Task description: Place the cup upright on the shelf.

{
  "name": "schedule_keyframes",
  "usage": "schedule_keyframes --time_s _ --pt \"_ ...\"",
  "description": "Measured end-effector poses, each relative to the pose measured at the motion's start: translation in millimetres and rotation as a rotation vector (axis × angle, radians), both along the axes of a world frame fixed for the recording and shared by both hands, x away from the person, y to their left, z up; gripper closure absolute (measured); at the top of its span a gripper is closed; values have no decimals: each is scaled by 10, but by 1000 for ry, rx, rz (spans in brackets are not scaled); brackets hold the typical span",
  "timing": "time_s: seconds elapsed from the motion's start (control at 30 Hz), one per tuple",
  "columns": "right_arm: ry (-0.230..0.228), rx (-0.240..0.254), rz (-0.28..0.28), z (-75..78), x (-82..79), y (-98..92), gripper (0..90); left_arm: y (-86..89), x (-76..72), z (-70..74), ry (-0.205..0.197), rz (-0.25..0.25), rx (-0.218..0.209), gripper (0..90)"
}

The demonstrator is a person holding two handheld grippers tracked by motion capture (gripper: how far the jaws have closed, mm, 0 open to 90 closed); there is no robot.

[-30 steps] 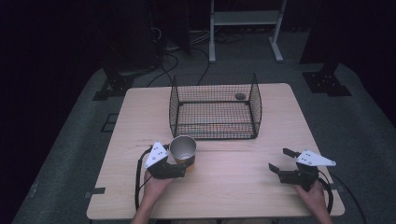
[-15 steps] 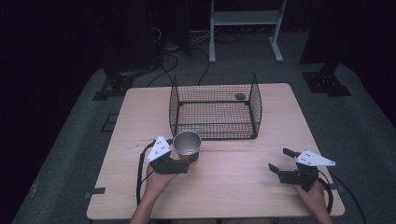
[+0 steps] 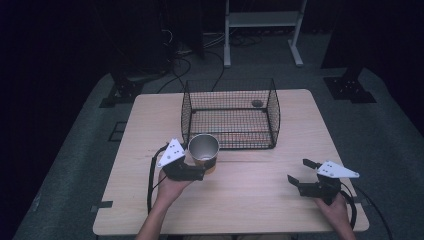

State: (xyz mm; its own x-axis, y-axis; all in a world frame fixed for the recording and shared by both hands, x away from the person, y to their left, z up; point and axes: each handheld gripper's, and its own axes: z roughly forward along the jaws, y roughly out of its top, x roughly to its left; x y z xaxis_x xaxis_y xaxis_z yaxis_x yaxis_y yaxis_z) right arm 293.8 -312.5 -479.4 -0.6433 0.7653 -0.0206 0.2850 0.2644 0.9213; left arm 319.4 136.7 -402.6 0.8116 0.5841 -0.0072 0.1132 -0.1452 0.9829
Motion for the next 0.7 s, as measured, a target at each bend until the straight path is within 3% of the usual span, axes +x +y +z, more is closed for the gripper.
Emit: schedule_keyframes --time_s 0.7 --pt "3 0 1 1 1 2 130 -113 134 170 -3 -31 -3 138"
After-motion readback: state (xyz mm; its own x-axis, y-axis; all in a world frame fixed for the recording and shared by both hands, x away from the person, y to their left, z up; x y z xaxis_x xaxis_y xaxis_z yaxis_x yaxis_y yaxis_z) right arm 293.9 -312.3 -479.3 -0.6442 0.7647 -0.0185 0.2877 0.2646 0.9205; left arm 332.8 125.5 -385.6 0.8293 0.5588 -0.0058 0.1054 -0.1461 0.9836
